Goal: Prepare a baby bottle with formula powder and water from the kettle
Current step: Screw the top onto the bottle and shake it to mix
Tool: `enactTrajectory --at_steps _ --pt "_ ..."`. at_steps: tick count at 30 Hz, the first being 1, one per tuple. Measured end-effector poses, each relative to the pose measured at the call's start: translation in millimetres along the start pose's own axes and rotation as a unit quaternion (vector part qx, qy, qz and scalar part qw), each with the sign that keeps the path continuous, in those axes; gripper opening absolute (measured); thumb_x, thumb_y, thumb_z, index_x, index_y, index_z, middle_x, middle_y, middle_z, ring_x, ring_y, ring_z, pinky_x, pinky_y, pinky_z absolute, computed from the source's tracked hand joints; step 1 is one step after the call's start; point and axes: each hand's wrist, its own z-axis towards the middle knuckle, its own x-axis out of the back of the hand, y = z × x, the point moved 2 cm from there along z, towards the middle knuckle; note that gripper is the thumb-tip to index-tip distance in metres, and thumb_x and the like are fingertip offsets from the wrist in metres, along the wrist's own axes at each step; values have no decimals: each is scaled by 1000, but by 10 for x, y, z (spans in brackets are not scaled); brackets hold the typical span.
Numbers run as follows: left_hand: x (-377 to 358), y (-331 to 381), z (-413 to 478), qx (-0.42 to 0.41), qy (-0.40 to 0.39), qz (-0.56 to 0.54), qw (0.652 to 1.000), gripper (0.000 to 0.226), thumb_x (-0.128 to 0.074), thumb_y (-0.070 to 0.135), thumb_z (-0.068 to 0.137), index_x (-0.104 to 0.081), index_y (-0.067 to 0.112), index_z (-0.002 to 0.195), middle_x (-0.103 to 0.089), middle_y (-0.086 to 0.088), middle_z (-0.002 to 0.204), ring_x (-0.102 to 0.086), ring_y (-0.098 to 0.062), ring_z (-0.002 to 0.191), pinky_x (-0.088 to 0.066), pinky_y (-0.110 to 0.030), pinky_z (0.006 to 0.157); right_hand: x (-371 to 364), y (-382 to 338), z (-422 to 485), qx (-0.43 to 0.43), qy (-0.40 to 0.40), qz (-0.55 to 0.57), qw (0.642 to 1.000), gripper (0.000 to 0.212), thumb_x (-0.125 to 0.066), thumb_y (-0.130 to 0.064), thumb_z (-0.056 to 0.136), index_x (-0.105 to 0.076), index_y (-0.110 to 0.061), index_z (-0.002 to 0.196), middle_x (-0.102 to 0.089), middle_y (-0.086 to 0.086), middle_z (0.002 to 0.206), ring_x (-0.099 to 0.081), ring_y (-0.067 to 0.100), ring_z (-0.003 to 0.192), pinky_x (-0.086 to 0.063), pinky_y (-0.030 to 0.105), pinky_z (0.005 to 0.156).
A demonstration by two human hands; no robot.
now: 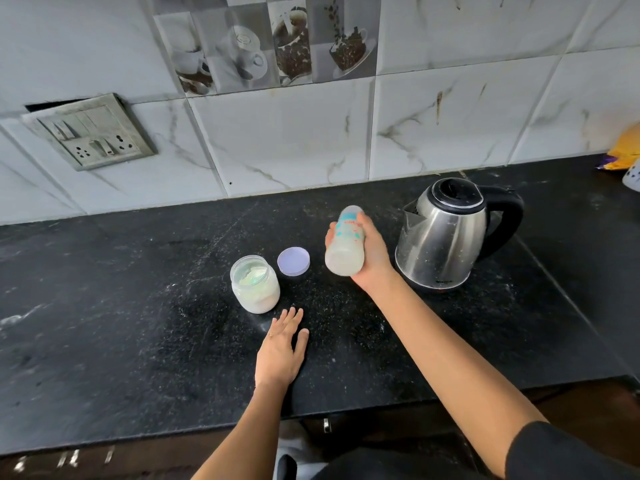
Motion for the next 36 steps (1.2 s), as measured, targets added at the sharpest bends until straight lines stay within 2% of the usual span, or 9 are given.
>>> enactTrajectory --at_steps 5,7,9,13,17,21,26,31,36 --pt "5 1 -5 0 -3 1 1000 46 -40 43 98 -38 36 143 -29 15 153 -15 -4 144 -12 -23 116 41 -87 -157 -27 -52 -111 992 56 -50 -38 88 -40 -9 135 -63 10 96 -62 20 64 -55 29 55" --pt "1 6 -8 0 -1 2 1000 46 -40 43 99 -38 35 143 -29 15 153 -15 -5 144 -13 -23 116 17 -158 -117 30 -11 -51 998 59 -53 -34 89 -36 -14 143 -59 11 94 -61 22 63 -55 28 54" --pt "3 8 -8 1 -1 2 1000 46 -40 43 99 -38 34 144 -29 15 153 -15 -5 144 -13 -23 116 -4 -155 -113 45 15 -13 999 54 -54 -33 90 -39 -14 139 -57 11 91 -60 22 62 -55 28 54" --pt "15 17 -21 -3 2 4 1000 46 -41 42 99 -38 34 143 -29 15 152 -14 -2 143 -11 -21 115 -42 -6 -223 -5 -70 -112 991 49 -52 -37 89 -43 -12 130 -64 12 97 -62 23 65 -55 30 56" --pt "28 28 -24 -14 2 13 1000 46 -42 41 99 -37 33 144 -29 14 153 -11 3 140 -9 -20 114 0 -90 -143 20 9 23 1000 35 -50 -38 93 -55 -4 102 -61 10 85 -64 22 58 -56 27 56" --pt "21 27 -21 -8 -1 11 1000 47 -41 43 98 -36 34 145 -28 15 153 -10 0 142 -9 -20 114 194 82 -285 -28 -31 -135 990 52 -56 -37 87 -45 -9 129 -65 12 93 -62 22 63 -54 31 55" --pt "22 36 -20 -5 3 16 1000 47 -42 42 99 -37 33 144 -29 14 153 -14 -4 144 -14 -24 115 177 -25 -157 21 72 25 997 42 -54 -37 92 -48 -5 118 -57 10 88 -60 22 65 -56 28 57" --pt "30 38 -33 -11 11 11 1000 46 -42 41 99 -38 33 144 -30 14 152 -8 6 136 -10 -20 114 134 36 -282 -43 -31 -161 986 63 -59 -35 83 -40 -10 138 -64 12 96 -62 22 66 -55 31 57" --pt "39 39 -20 -11 15 7 1000 46 -43 41 98 -39 32 143 -31 14 152 -9 7 135 -11 -20 115 77 -21 -123 5 11 -44 999 69 -57 -30 87 -30 -16 148 -58 13 97 -60 25 67 -56 32 58"
